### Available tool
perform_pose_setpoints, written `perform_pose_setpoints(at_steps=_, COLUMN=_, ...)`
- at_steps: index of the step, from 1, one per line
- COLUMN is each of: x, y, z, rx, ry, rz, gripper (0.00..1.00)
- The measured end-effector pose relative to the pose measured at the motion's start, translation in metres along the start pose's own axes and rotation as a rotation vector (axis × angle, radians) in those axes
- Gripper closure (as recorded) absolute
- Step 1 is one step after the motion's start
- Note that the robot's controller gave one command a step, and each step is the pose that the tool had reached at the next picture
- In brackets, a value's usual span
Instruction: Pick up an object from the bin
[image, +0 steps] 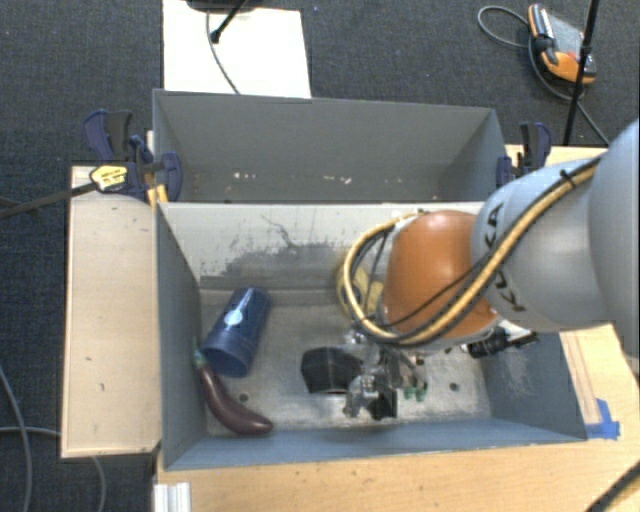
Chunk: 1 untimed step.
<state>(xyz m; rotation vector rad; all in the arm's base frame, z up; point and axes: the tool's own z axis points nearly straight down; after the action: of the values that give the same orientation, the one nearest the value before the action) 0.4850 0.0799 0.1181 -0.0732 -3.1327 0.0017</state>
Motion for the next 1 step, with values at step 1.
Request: perform_pose_setpoints(at_steps=1, x=-0.0009, y=0.0002, z=-0.0173, rx=-0.002, ry=-0.007, rz=0.001, gripper=1.00)
